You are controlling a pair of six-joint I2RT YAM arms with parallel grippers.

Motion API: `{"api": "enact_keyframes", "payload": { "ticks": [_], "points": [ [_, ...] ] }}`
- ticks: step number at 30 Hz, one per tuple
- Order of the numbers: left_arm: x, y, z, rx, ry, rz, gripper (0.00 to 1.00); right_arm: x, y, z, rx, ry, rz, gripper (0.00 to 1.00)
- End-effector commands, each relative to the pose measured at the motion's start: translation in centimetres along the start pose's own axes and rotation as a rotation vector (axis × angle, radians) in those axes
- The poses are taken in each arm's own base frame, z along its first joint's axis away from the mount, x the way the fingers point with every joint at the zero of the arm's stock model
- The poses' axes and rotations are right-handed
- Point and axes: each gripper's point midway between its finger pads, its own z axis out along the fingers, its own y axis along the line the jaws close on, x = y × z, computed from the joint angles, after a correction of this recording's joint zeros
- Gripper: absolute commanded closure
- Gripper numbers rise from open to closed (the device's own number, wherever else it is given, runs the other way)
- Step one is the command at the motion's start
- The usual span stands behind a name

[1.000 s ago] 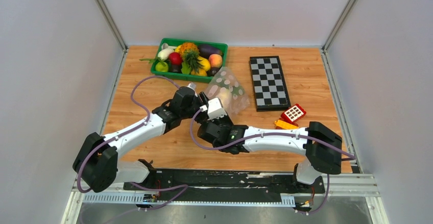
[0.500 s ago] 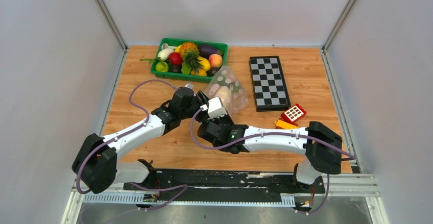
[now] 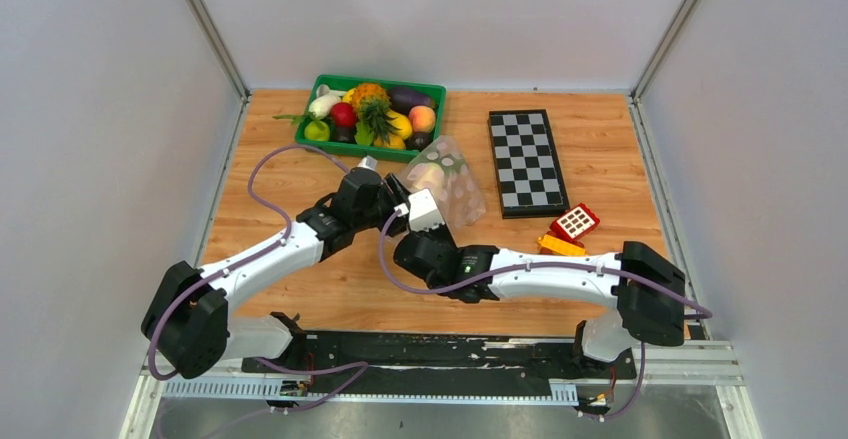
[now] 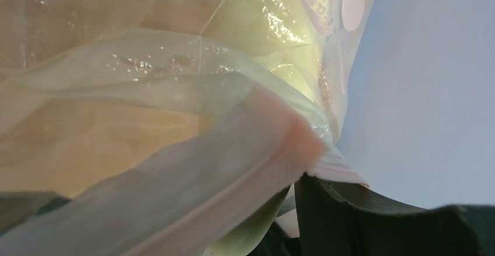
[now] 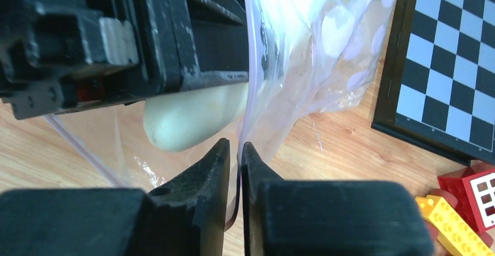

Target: Open the zip-top bag and remove the fake food

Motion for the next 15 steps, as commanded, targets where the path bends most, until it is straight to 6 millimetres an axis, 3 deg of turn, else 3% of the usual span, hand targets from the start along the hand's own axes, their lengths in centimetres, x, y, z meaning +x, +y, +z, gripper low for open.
{"api": "enact_keyframes", "payload": {
  "ticks": [1,3,9,15],
  "points": [
    [-1.6,-2.5,-0.5,0.086,-0.060,0.022,1.00,-0.5,-0.8,-0.8,0.002,-0.004,0.011,0.80],
    [-1.4,-2.5,-0.7,0.087,-0.057,0.009,1.00,-1.1,-1.3,-1.6,-0.013,-0.009,0.021,0.70],
    [-0.9,-2.7,-1.0,0.113,-0.036,-0.026,1.00,-3.4,-2.4,-4.6,-0.128,-0.068,0.086,0.52],
    [-0.7,-4.0,-1.3,0.185,-0.021,-0.090,1.00,-3.5,-1.4,-5.9,-0.253,-0.096,0.194,0.39]
  ]
}}
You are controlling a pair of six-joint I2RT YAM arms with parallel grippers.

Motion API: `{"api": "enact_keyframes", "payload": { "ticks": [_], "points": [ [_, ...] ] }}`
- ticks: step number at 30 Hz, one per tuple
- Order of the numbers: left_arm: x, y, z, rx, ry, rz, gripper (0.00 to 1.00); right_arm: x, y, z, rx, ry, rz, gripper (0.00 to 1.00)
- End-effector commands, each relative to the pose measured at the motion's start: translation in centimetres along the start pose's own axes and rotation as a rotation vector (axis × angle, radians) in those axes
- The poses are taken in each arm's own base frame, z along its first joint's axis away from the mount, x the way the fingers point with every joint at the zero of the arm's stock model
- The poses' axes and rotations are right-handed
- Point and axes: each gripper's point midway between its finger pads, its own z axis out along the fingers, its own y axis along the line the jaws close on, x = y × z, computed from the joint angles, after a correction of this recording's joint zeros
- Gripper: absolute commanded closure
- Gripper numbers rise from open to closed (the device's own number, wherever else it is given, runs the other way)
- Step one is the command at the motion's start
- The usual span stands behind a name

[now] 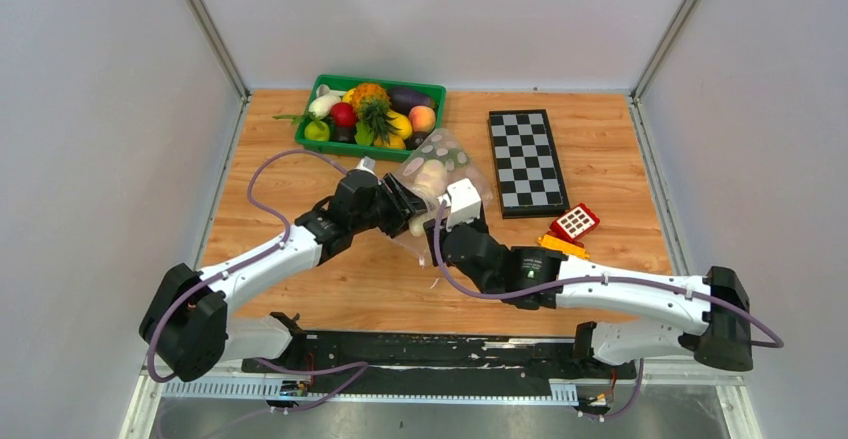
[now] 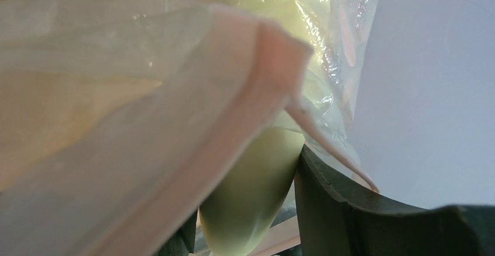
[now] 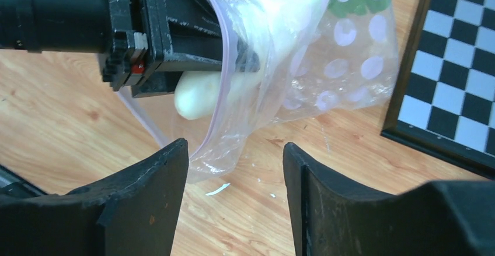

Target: Open the zip-top bag and remove the fake food

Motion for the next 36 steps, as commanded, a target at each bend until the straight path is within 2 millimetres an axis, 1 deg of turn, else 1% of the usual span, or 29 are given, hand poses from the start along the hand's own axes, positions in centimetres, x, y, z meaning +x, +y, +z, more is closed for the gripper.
{"api": "enact_keyframes", "payload": {
  "ticks": [1,7,10,13,17,19,20,23,27,30,31,34,36],
  "points": [
    [-0.5,-3.3,-1.0,0.136,-0.013,-0.050,1.00,0.9,1.7,0.0,-0.096,-0.002,0.075,0.38],
    [-0.4,-3.7,-1.3,0.173,-0.012,-0.105,1.00,3.3,2.9,1.5,-0.087,0.046,0.170,0.38],
    [-0.4,-3.8,-1.6,0.191,-0.014,-0.132,1.00,4.6,2.5,2.4,-0.030,0.060,0.175,0.39],
    [-0.6,-3.8,-2.0,0.208,-0.030,-0.155,1.00,6.0,1.7,3.2,0.026,0.064,0.157,0.41],
    [-0.3,-4.4,-2.2,0.245,-0.008,-0.190,1.00,7.9,-0.5,3.9,0.146,0.072,0.131,0.43],
    [0.2,-4.8,-2.3,0.257,0.024,-0.187,1.00,8.2,-1.8,4.0,0.208,0.072,0.137,0.44],
    [0.5,-4.9,-2.4,0.258,0.045,-0.177,1.00,8.3,-2.5,4.0,0.228,0.075,0.135,0.45],
    [1.5,-3.8,-2.4,0.202,0.090,-0.111,1.00,8.0,-4.0,3.9,0.261,0.068,0.140,0.47],
    [2.6,-0.9,-2.8,0.088,0.130,0.015,1.00,6.9,-5.8,3.3,0.266,0.042,0.157,0.50],
    [3.5,1.3,-3.3,0.012,0.176,0.108,1.00,5.9,-6.4,2.9,0.254,0.021,0.164,0.51],
    [3.8,1.7,-3.5,0.004,0.196,0.133,1.00,5.6,-6.6,2.7,0.247,0.017,0.166,0.51],
    [4.8,2.6,-4.3,-0.007,0.256,0.228,1.00,4.8,-6.8,2.3,0.233,0.009,0.163,0.52],
    [5.1,3.2,-5.1,-0.024,0.280,0.294,1.00,4.3,-6.5,1.9,0.206,0.010,0.160,0.52]
  ]
}}
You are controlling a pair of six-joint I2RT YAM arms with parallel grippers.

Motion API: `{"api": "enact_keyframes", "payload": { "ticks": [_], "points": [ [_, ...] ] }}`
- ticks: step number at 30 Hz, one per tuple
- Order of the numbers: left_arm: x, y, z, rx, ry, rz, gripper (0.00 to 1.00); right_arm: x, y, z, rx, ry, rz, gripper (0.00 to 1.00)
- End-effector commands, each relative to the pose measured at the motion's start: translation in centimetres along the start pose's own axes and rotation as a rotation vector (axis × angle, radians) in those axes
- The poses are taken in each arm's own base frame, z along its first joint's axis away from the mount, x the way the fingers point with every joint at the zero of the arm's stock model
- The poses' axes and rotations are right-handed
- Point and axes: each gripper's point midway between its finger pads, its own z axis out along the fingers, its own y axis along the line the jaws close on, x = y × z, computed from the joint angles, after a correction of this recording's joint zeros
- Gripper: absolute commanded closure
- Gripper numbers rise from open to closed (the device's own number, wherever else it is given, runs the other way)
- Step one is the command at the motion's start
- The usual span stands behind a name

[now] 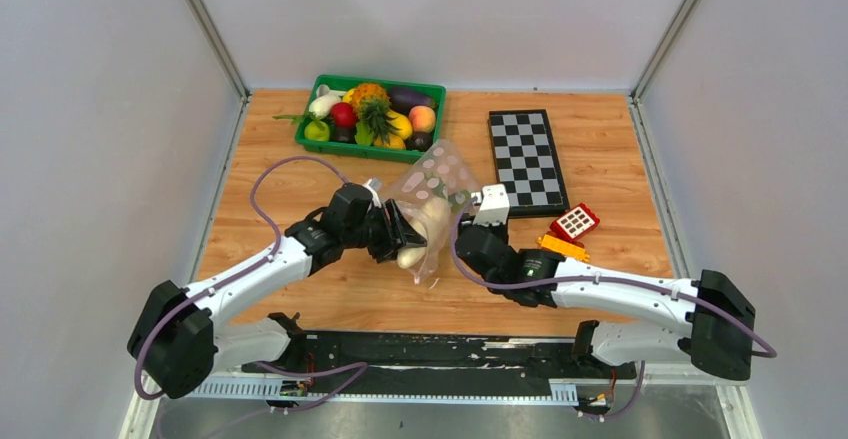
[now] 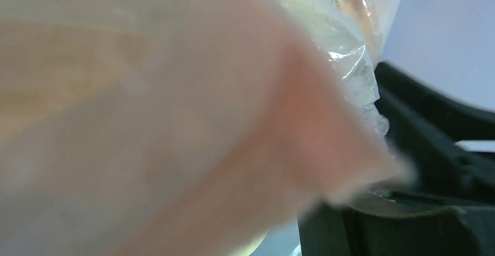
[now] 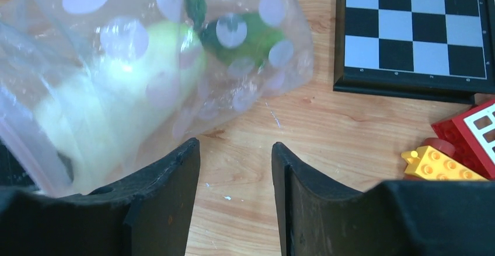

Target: Open the zip-top bag and remove the fake food

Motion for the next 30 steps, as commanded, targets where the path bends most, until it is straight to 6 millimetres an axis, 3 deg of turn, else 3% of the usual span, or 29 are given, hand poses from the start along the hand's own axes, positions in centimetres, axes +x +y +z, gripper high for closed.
{"api": "enact_keyframes", "payload": {
  "ticks": [1,8,14,18,26,30],
  "points": [
    [1.0,-0.4,-2.4,-0.005,0.066,0.227,1.00,-1.8,0.5,-1.0,-0.058,-0.018,-0.013,0.51],
    [1.6,1.4,-3.8,-0.119,0.125,0.449,1.00,-5.1,4.6,-3.9,-0.337,-0.035,-0.029,0.45],
    [1.9,0.4,-4.0,-0.084,0.122,0.509,1.00,-7.6,8.5,-5.5,-0.515,-0.061,-0.050,0.41],
    [2.2,-0.1,-4.1,-0.067,0.122,0.531,1.00,-7.5,10.6,-5.3,-0.578,-0.035,-0.092,0.41],
    [2.8,-0.6,-4.5,-0.034,0.129,0.555,1.00,-5.6,11.9,-3.4,-0.558,0.015,-0.150,0.43],
    [3.1,-1.4,-5.1,0.008,0.131,0.593,1.00,-4.6,9.1,-0.7,-0.364,0.033,-0.133,0.45]
  ]
}}
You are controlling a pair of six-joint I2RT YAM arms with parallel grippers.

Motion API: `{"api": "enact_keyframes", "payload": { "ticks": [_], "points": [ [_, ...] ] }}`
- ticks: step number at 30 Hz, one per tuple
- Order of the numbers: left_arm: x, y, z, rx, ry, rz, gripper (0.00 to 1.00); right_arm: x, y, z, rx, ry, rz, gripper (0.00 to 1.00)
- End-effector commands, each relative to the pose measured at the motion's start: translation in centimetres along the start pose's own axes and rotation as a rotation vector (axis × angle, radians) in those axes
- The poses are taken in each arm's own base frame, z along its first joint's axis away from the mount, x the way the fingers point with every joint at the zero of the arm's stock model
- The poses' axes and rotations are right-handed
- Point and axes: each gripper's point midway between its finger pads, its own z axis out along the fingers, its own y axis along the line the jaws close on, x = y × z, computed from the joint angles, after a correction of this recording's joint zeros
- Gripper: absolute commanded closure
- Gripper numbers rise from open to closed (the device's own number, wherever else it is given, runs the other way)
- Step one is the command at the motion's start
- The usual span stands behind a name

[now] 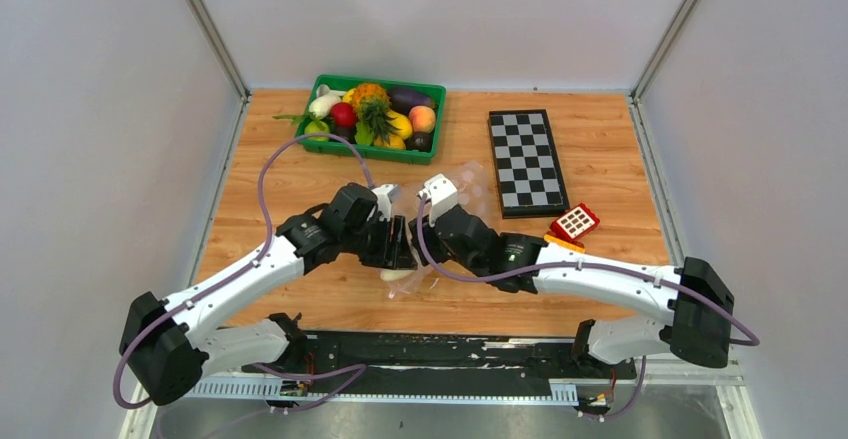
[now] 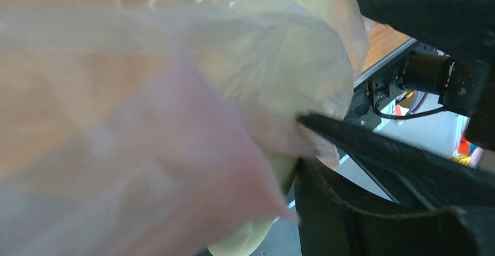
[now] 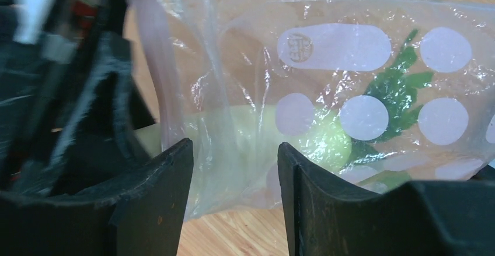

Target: Open the zip-top bag and remove the fake food

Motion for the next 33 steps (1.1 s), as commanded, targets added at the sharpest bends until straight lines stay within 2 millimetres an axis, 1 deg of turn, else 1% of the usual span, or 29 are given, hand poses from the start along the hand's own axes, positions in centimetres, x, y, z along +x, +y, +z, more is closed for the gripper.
{"api": "enact_keyframes", "payload": {
  "ticks": [1,4,6,9,11,12,14,17,18,21,24,25,29,31,33],
  "points": [
    [-1.5,-2.7,-2.0,0.103,-0.072,0.105,1.00,-1.3,-3.4,0.7,0.176,-0.033,0.066,0.46],
    [-1.3,-3.3,-2.7,0.137,-0.077,0.152,1.00,-0.4,-6.8,1.1,0.272,-0.012,0.154,0.48],
    [-1.0,-3.5,-3.3,0.154,-0.078,0.182,1.00,-0.1,-8.4,0.9,0.322,-0.014,0.186,0.48],
    [-0.6,-3.9,-4.0,0.183,-0.076,0.229,1.00,0.1,-10.2,0.7,0.380,-0.008,0.195,0.48],
    [-0.5,-4.0,-4.4,0.192,-0.085,0.246,1.00,0.3,-10.9,0.5,0.407,0.008,0.183,0.49],
    [-0.7,-3.7,-4.6,0.173,-0.097,0.248,1.00,0.4,-11.1,0.4,0.415,0.014,0.178,0.49],
    [-1.1,-3.0,-4.9,0.118,-0.119,0.247,1.00,0.5,-11.5,0.0,0.427,0.013,0.176,0.48],
    [-1.7,-1.1,-5.9,-0.011,-0.135,0.245,1.00,0.8,-12.6,-1.0,0.461,0.003,0.180,0.48],
    [-2.2,-0.1,-6.4,-0.081,-0.151,0.244,1.00,1.1,-13.1,-1.3,0.476,0.005,0.181,0.48],
    [-3.2,2.1,-8.5,-0.246,-0.188,0.239,1.00,1.7,-14.7,-2.4,0.516,0.002,0.192,0.48],
    [-4.1,3.6,-10.9,-0.371,-0.234,0.242,1.00,2.0,-15.8,-3.2,0.538,-0.008,0.212,0.47],
    [-4.2,3.8,-11.7,-0.393,-0.240,0.249,1.00,2.2,-16.1,-3.2,0.540,-0.009,0.216,0.47],
    [-5.1,3.2,-13.8,-0.403,-0.284,0.280,1.00,2.8,-16.6,-3.1,0.539,0.000,0.228,0.47],
    [-5.8,3.4,-14.6,-0.430,-0.325,0.276,1.00,2.7,-16.5,-3.1,0.532,-0.001,0.224,0.45],
    [-6.6,3.5,-14.9,-0.453,-0.363,0.274,1.00,2.2,-16.4,-3.5,0.518,-0.011,0.216,0.44]
  ]
}}
